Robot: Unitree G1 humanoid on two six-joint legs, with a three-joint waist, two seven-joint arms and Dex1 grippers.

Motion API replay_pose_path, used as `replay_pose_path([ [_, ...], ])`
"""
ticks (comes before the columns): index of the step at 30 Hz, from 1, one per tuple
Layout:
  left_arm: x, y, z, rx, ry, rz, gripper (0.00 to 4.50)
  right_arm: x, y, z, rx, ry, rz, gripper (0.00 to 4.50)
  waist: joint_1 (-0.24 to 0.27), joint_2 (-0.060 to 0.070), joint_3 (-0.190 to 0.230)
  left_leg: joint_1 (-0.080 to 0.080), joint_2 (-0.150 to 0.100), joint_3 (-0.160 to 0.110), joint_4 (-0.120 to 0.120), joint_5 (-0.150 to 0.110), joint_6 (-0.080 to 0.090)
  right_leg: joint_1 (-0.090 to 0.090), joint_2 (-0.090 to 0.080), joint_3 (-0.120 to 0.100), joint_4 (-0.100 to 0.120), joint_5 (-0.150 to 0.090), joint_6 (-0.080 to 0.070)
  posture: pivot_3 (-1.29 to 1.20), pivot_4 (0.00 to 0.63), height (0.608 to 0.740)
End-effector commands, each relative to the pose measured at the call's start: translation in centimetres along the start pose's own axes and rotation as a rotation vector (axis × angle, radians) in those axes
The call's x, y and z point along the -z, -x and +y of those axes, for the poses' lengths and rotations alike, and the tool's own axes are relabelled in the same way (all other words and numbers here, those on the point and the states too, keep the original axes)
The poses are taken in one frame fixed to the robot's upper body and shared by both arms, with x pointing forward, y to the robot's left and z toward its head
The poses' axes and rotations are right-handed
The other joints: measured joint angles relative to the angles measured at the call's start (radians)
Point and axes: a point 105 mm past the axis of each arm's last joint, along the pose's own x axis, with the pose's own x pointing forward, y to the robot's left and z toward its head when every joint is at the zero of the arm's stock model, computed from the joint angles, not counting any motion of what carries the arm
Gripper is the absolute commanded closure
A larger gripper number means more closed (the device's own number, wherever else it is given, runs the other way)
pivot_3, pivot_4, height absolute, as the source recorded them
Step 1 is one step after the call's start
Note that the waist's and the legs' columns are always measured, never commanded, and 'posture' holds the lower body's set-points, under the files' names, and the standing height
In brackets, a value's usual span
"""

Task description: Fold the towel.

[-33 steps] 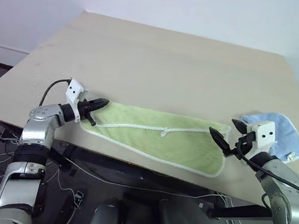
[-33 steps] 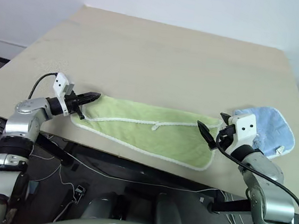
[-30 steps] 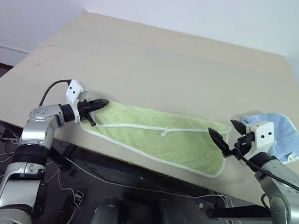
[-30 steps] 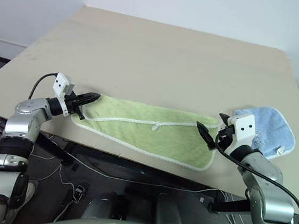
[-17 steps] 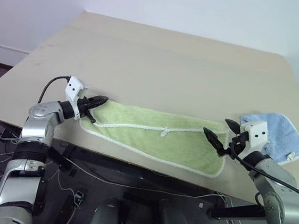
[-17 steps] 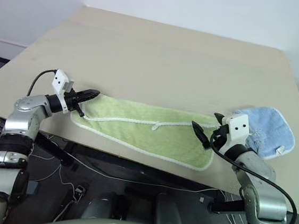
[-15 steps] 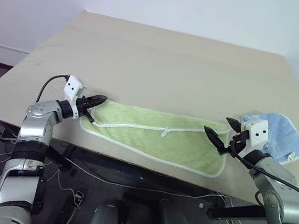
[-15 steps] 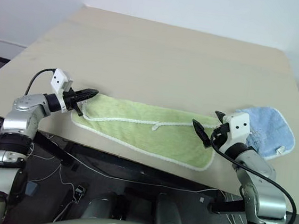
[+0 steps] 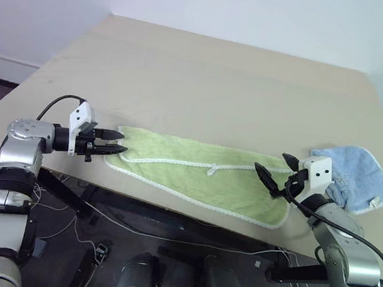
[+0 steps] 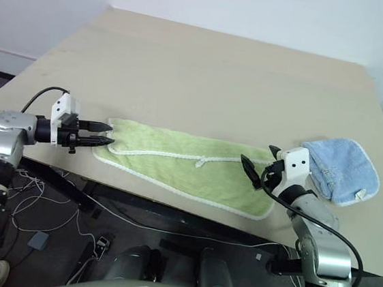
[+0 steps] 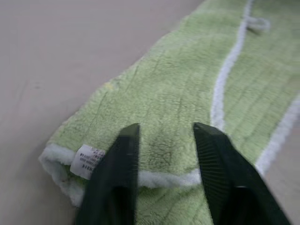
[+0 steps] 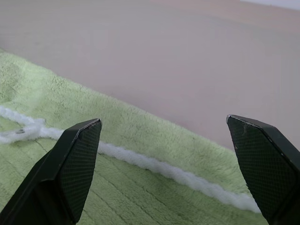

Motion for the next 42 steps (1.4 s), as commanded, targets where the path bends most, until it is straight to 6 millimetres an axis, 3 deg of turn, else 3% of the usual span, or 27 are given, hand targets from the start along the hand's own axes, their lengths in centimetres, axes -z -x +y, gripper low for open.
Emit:
replay_pose_path([
  [1,-0.5,-0.6,-0.3,0.092,-0.102,0.059,1.34,-1.2,0.2,0.5,0.005,0.025,-0.053,0.00,0.000,0.000,0.000,0.000,0.000,0.000,0.000,0.000,0.000,0.000,0.000,0.000,0.000,0.000,0.000,0.00,0.150,0.722],
  [11,-0.2,-3.7,-0.6,0.182,-0.269,0.142,1.34,-1.2,1.2,0.4,0.061,0.015,-0.060,0.00,-0.002,0.000,0.000,0.000,0.000,0.000,0.000,0.000,0.000,0.000,0.000,0.000,0.001,0.000,0.000,0.00,0.150,0.722],
  [24,0.2,-3.0,1.7,0.057,-0.476,0.284,1.34,-1.4,1.2,0.1,0.081,0.020,-0.067,0.00,-0.004,0.000,0.000,0.000,0.000,0.000,0.001,0.000,0.000,0.000,0.001,0.000,0.001,0.002,0.002,0.00,0.150,0.722],
  [27,0.5,-2.4,1.7,0.055,-0.489,0.294,1.92,-1.5,1.1,0.1,0.079,0.022,-0.067,0.00,-0.007,0.000,-0.001,0.000,0.000,0.000,0.001,0.000,0.000,0.000,0.002,0.000,0.001,0.002,0.002,0.00,0.150,0.722],
  [35,0.3,-2.0,1.6,0.050,-0.476,0.259,4.45,-1.8,0.6,0.1,0.056,0.049,-0.071,0.00,-0.003,0.000,-0.001,0.000,0.000,0.000,0.001,0.000,0.000,0.000,0.002,-0.001,0.001,0.001,0.002,0.00,0.150,0.722],
  [42,-0.8,-1.8,1.8,0.026,-0.378,0.147,4.45,-3.2,1.4,-2.8,0.099,0.392,-0.004,0.00,-0.003,0.000,-0.001,0.000,0.000,0.000,0.001,0.000,0.000,0.000,0.002,-0.001,0.001,0.001,0.002,0.00,0.150,0.722],
])
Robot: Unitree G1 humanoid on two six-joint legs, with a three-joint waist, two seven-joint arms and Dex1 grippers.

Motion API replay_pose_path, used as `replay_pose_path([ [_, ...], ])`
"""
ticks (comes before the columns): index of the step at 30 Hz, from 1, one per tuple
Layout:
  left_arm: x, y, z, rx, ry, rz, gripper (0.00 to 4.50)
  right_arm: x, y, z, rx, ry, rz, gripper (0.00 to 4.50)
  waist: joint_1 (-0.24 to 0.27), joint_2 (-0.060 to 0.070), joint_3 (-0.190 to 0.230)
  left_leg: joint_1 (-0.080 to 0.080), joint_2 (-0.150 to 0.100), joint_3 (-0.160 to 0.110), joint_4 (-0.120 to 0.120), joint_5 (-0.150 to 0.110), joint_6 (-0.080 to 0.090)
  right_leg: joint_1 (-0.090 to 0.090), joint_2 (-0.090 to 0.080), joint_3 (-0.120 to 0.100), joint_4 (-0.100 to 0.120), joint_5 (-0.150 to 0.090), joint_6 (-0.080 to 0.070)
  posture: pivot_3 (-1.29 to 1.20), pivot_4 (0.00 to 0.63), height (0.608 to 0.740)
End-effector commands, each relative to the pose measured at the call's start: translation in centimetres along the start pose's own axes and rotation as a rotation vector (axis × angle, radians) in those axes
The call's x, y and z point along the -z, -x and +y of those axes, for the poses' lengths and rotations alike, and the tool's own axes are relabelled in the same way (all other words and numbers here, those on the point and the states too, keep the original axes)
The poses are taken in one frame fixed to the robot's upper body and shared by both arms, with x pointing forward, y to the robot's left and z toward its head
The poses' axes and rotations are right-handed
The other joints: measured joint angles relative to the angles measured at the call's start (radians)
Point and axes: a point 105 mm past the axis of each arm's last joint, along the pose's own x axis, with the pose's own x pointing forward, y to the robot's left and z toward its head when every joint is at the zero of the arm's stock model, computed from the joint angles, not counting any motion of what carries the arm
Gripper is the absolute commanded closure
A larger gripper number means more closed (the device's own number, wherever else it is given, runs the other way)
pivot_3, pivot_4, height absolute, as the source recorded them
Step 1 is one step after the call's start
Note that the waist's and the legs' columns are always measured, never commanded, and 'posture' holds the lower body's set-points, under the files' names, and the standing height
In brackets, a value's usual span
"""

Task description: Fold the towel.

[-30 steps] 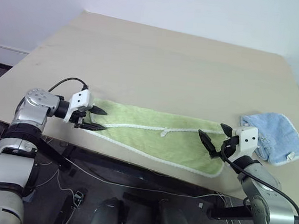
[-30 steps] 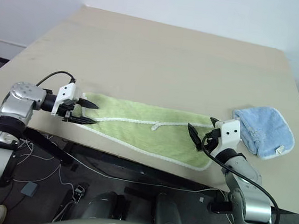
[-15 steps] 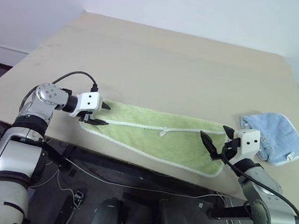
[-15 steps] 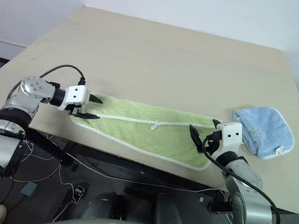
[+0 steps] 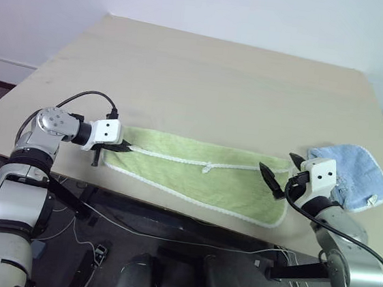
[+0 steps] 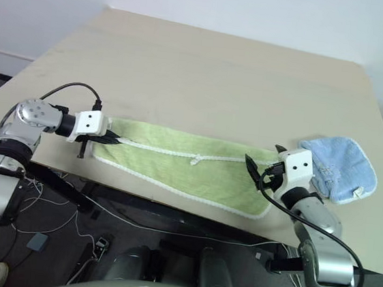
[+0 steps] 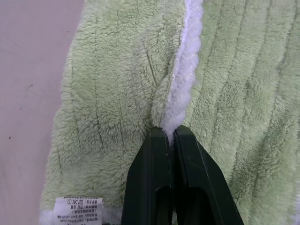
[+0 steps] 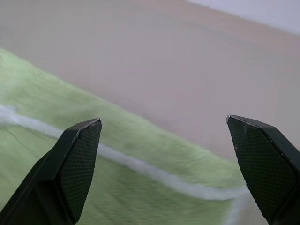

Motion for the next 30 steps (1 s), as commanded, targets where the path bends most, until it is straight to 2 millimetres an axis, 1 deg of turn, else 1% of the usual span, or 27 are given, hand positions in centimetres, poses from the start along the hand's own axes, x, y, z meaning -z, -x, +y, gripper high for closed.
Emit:
replay_pose_path([
  [1,-0.9,1.1,1.2,-0.070,0.065,-0.084,4.45,-1.3,0.5,-2.0,0.017,0.243,0.003,0.00,0.000,0.000,0.000,0.000,0.000,0.000,0.000,0.000,0.000,0.000,0.000,0.000,0.000,0.000,0.000,0.00,0.150,0.722],
  [3,-0.9,1.2,1.5,-0.094,0.100,-0.101,4.45,-1.1,0.6,-2.4,-0.005,0.357,0.032,0.00,-0.001,0.000,0.000,0.000,0.000,0.000,0.000,0.000,0.000,0.000,0.000,0.000,0.000,0.000,0.000,0.00,0.150,0.722],
  [5,-1.2,1.3,1.8,-0.109,0.130,-0.129,4.45,-0.6,0.5,-2.7,-0.033,0.497,0.069,0.00,-0.002,0.000,0.000,0.000,0.000,0.000,0.000,0.000,0.000,0.000,0.001,0.000,0.000,0.000,0.000,0.00,0.150,0.722],
  [7,-1.4,1.3,2.0,-0.124,0.152,-0.153,4.45,-0.1,0.2,-2.8,-0.062,0.581,0.086,0.00,-0.002,0.000,0.000,0.000,0.000,0.000,0.001,0.000,0.000,0.000,0.001,0.000,0.000,0.000,0.001,0.00,0.150,0.722],
  [13,-1.5,1.4,2.3,-0.150,0.169,-0.164,4.45,1.4,-0.8,-2.9,-0.140,0.731,0.117,0.00,-0.002,0.000,0.000,0.000,0.000,0.000,0.001,0.000,0.000,0.000,0.001,0.000,0.000,0.000,0.001,0.00,0.150,0.722],
  [17,-1.4,1.5,2.2,-0.156,0.173,-0.166,4.45,1.8,-2.0,-3.2,-0.148,0.813,0.118,0.00,-0.002,0.000,0.000,0.000,0.000,0.000,0.001,0.000,0.000,0.000,0.001,0.000,0.001,0.000,0.001,0.00,0.150,0.722],
  [21,-1.4,1.5,2.2,-0.163,0.174,-0.168,4.45,2.1,-2.7,-3.3,-0.152,0.856,0.119,0.00,-0.002,0.000,0.000,0.000,0.000,0.000,0.002,0.000,0.000,0.000,0.001,0.000,0.001,0.000,0.001,0.00,0.150,0.722],
  [24,-1.3,1.6,2.2,-0.168,0.176,-0.168,4.50,2.1,-3.0,-3.4,-0.162,0.888,0.116,0.62,-0.001,0.000,0.000,0.000,0.000,0.001,0.002,0.000,0.000,0.000,0.001,0.000,0.001,0.000,0.001,0.00,0.150,0.722],
  [30,-1.3,1.8,2.4,-0.193,0.190,-0.176,4.50,1.6,-2.9,-3.5,-0.170,0.902,0.104,2.72,-0.001,0.000,0.000,0.000,0.000,0.001,0.002,0.000,0.000,0.000,0.001,0.000,0.001,0.000,0.001,0.00,0.150,0.722],
])
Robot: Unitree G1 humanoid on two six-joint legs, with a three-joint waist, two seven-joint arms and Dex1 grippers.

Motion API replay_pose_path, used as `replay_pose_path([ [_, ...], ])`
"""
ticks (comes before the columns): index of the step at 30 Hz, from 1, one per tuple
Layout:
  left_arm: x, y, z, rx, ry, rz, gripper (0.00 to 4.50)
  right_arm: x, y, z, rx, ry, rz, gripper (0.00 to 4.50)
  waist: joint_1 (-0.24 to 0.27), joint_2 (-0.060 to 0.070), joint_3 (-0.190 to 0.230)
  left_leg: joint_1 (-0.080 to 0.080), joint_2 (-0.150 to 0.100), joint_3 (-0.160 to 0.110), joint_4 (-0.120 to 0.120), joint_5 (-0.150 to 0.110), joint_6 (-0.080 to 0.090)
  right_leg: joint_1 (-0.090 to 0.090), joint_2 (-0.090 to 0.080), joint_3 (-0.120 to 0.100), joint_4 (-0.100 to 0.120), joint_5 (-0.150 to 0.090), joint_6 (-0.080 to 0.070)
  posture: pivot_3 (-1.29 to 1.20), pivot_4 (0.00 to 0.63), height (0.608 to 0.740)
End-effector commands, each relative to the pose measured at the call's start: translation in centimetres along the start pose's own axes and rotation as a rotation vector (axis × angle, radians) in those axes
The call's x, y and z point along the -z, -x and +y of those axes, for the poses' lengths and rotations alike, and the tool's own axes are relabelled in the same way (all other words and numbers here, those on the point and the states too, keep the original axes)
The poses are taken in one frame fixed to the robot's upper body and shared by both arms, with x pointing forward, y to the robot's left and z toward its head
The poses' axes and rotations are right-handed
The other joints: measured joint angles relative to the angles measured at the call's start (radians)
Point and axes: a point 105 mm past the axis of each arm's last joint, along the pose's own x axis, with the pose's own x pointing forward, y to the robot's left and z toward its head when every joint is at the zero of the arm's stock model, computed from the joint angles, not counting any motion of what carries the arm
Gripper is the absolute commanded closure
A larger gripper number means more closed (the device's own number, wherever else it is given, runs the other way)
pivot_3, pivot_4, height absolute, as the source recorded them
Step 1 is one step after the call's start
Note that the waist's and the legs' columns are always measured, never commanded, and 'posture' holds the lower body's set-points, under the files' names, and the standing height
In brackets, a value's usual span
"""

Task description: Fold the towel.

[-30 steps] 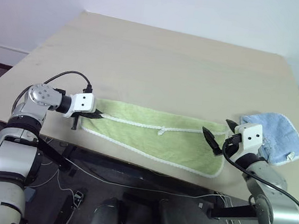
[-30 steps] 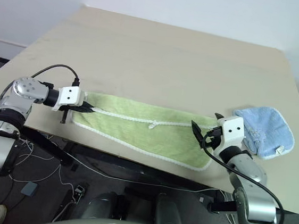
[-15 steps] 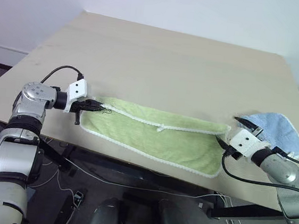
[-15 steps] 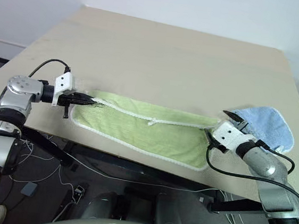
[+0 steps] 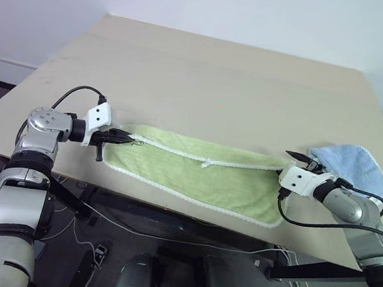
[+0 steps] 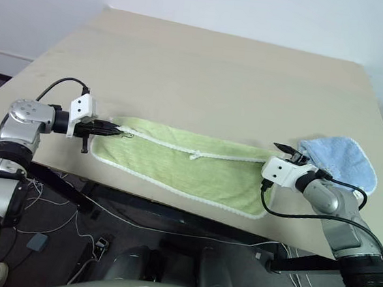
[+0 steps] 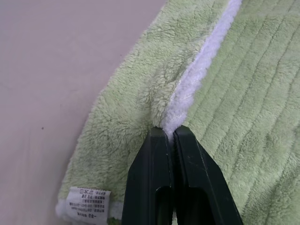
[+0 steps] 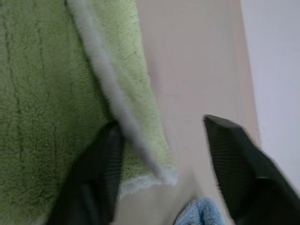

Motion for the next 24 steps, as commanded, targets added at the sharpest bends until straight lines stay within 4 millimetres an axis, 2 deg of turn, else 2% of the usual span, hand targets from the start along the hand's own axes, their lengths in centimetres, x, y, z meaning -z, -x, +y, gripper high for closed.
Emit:
replay_pose_path([
  [1,-1.2,0.9,1.1,-0.066,-0.023,-0.044,4.50,-0.6,0.4,-1.7,0.040,0.035,-0.023,3.00,0.000,0.000,0.000,0.000,0.000,0.000,0.000,0.000,0.000,0.000,0.000,0.000,0.000,0.000,0.000,0.00,0.150,0.722],
  [5,-1.6,1.0,2.0,-0.135,0.007,-0.086,4.50,-0.5,0.7,-2.5,0.058,0.040,-0.023,4.46,-0.001,0.000,0.000,0.000,0.000,0.000,0.001,0.000,0.000,0.000,0.000,0.000,0.001,0.000,0.000,0.00,0.150,0.722],
  [8,-3.0,1.0,3.4,-0.220,0.061,-0.175,4.50,-0.3,0.8,-3.6,0.099,0.045,-0.012,4.49,0.001,0.001,0.001,0.000,0.000,0.000,0.003,0.000,0.000,-0.001,0.000,0.000,0.003,0.000,0.000,0.00,0.150,0.722],
  [9,-3.5,1.1,4.1,-0.259,0.076,-0.206,4.50,-0.2,0.9,-4.6,0.139,0.048,-0.007,4.49,0.001,0.000,0.001,-0.001,0.000,0.000,0.004,0.000,0.000,-0.001,0.000,0.000,0.005,0.000,0.001,0.00,0.150,0.722],
  [13,-6.0,1.8,7.7,-0.488,0.097,-0.286,4.50,0.0,1.4,-9.9,0.340,0.058,0.022,4.49,-0.001,0.000,0.004,-0.002,-0.001,0.001,0.011,-0.001,0.000,-0.003,-0.001,0.002,0.013,-0.002,0.002,0.00,0.150,0.722],
  [16,-8.6,3.2,10.7,-0.680,0.120,-0.359,4.50,-0.9,2.5,-14.6,0.490,0.069,-0.003,4.49,-0.001,-0.001,0.006,-0.002,-0.001,0.001,0.012,0.000,0.000,-0.004,-0.001,0.002,0.014,-0.002,0.002,0.00,0.150,0.722],
  [19,-10.6,4.6,12.1,-0.768,0.087,-0.404,4.50,-2.4,3.9,-17.6,0.554,0.069,-0.060,4.49,-0.001,-0.001,0.007,-0.003,-0.001,0.002,0.011,0.001,-0.002,-0.004,-0.001,0.002,0.014,-0.003,0.003,0.00,0.150,0.722],
  [21,-11.6,5.5,12.4,-0.776,0.068,-0.433,4.50,-3.4,4.8,-18.3,0.548,0.056,-0.102,4.49,0.001,-0.001,0.007,-0.003,-0.001,0.002,0.011,0.002,-0.004,-0.004,-0.001,0.002,0.014,-0.003,0.003,0.00,0.150,0.722],
  [23,-10.9,5.9,11.7,-0.704,0.076,-0.422,4.50,-4.3,5.5,-17.2,0.460,-0.001,-0.158,4.49,0.000,-0.001,0.007,-0.003,-0.001,0.002,0.011,0.002,-0.004,-0.004,-0.001,0.002,0.014,-0.003,0.003,0.00,0.150,0.722],
  [24,-10.1,5.9,10.9,-0.647,0.061,-0.396,4.50,-4.5,5.8,-15.9,0.389,-0.027,-0.177,4.49,-0.001,-0.001,0.007,-0.003,-0.001,0.003,0.011,0.002,-0.004,-0.004,-0.001,0.002,0.014,-0.003,0.003,0.00,0.150,0.722],
])
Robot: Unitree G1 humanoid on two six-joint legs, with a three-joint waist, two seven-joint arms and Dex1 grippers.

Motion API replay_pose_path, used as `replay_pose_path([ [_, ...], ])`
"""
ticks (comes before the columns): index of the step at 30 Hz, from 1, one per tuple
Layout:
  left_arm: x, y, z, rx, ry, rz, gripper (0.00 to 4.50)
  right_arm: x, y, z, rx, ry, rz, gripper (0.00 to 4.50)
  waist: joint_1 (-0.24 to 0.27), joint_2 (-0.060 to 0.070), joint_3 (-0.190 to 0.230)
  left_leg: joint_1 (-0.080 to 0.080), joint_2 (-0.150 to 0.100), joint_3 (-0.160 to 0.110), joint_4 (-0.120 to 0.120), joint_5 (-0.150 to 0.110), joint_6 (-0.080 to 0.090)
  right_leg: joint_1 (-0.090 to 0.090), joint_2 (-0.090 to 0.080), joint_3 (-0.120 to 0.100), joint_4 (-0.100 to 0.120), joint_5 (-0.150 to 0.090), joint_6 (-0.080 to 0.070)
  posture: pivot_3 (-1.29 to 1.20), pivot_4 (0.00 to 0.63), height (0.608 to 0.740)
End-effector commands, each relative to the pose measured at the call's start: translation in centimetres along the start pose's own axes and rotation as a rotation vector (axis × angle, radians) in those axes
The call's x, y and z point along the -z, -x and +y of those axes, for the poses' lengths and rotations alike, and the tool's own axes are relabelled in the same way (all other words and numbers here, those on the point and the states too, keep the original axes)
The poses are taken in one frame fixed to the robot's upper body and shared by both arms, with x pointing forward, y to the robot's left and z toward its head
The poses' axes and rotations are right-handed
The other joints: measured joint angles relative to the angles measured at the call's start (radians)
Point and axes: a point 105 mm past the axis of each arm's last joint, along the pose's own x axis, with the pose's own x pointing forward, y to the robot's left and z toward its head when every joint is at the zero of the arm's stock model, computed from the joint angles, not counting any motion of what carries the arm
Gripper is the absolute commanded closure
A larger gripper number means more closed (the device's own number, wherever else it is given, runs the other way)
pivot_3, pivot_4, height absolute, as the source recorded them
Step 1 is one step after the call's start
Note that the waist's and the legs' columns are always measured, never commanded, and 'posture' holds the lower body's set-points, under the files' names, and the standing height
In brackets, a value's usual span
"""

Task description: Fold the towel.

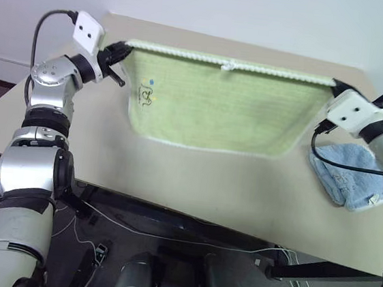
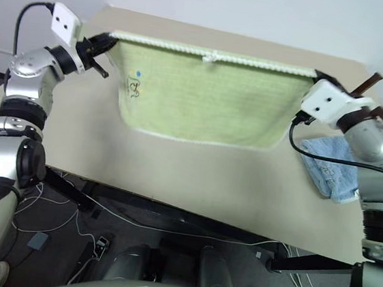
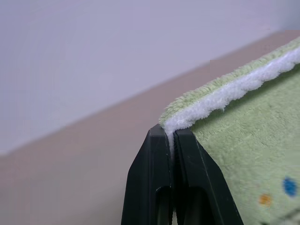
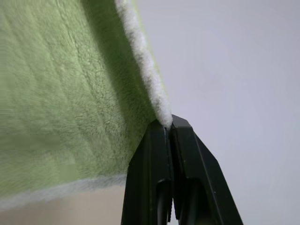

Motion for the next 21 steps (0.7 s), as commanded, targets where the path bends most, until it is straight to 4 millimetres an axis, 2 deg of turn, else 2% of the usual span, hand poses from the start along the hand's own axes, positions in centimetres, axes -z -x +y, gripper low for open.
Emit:
replay_pose_path([
  [1,0.5,3.1,1.2,0.055,-0.007,0.015,4.50,-0.9,2.5,0.0,-0.106,-0.095,-0.028,4.49,-0.002,0.000,0.000,0.000,0.000,0.000,0.000,0.000,0.000,0.000,0.000,0.000,0.000,0.000,0.000,0.00,0.150,0.722],
  [5,4.1,7.4,-0.9,0.293,0.033,0.162,4.50,-1.3,6.6,4.3,-0.350,-0.232,0.001,4.49,-0.003,0.000,0.000,0.001,0.000,0.000,0.000,0.000,0.000,0.001,0.000,0.000,0.000,0.000,0.000,0.00,0.150,0.722],
  [12,5.0,13.5,-2.5,0.499,0.222,0.261,4.50,-2.0,12.8,8.0,-0.657,-0.435,0.112,4.49,0.000,-0.004,0.001,0.001,0.001,-0.002,0.002,-0.004,0.007,0.001,-0.001,-0.001,0.001,0.000,-0.001,0.00,0.150,0.722],
  [17,5.1,15.3,-4.4,0.574,0.282,0.333,4.50,-2.1,14.4,8.2,-0.761,-0.492,0.152,4.49,-0.001,-0.004,0.001,0.002,0.001,-0.002,0.002,-0.006,0.007,0.003,-0.003,0.000,0.001,-0.002,-0.004,0.00,0.150,0.722],
  [21,5.8,14.8,-4.9,0.545,0.258,0.360,4.50,-1.3,13.2,8.4,-0.758,-0.460,0.157,4.49,0.001,-0.004,0.001,0.002,0.001,-0.003,0.002,-0.006,0.007,0.003,-0.003,-0.001,0.000,-0.002,-0.004,0.00,0.150,0.722],
])
